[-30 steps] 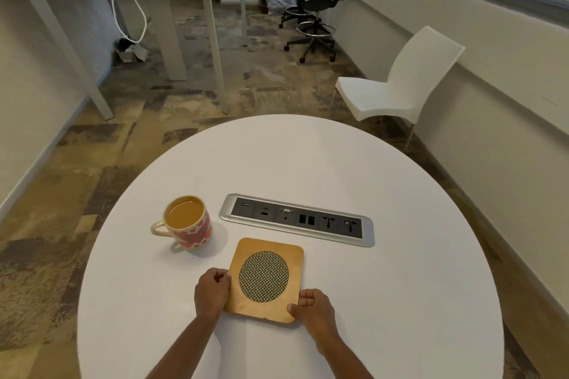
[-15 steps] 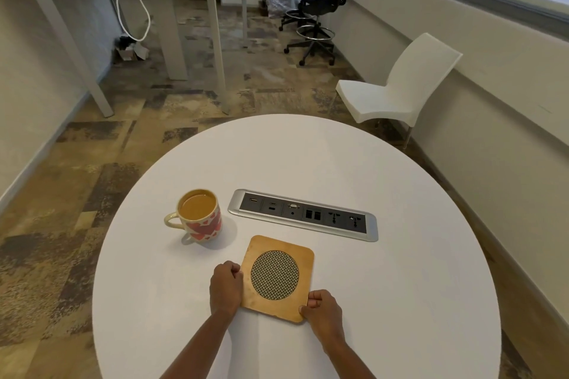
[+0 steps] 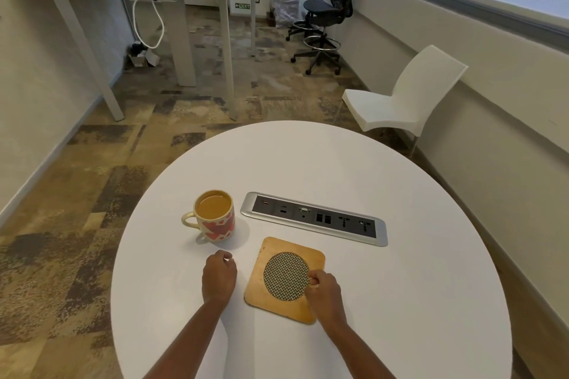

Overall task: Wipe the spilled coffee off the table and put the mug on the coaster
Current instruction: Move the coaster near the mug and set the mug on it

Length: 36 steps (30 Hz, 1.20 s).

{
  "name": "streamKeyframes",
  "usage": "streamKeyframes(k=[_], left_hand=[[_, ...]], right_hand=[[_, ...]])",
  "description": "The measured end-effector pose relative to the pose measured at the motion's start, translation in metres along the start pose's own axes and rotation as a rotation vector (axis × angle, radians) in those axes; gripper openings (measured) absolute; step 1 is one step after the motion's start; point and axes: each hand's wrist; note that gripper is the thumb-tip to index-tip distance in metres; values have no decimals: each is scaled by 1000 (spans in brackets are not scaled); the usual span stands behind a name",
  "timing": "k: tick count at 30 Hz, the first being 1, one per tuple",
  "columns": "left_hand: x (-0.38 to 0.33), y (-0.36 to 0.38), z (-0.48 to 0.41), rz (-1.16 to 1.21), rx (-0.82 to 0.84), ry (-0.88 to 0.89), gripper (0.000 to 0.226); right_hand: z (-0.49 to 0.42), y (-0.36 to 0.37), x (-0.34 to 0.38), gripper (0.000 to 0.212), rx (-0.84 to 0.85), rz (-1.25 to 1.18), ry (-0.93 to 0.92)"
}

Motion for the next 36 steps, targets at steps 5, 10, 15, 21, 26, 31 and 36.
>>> streamKeyframes(k=[5,10,15,21,26,31,36], left_hand=[[1,-31,-24,104,-109,-48,24],[0,-59,-52,97,-186,-23,33],[3,-74,-82,71,-127,55,39],[6,-79,-92,29,-66,231,29],[9,-81,-94,50,-39,289,21],[8,-81,-97,36,-20,266,18],[3,-79,-96,50,-18,254,18]], right_hand=[[-20,15,32,43,83,95,-191],[-50,32,74,65,164,251,-347],[-79,54,121,89,230,405,-511],[-103,82,163,110,294,549,-560],[-113,95,174,105,342,619,-551],[-117,96,173,88,317,591,-580],[-116,94,169,85,294,507,-552]])
Point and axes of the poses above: each hand's wrist, its own z-axis away from the middle knuckle, its own y-axis out of the palm, x = y × z, and after that the axes turned 8 degrees about -y, right-handed
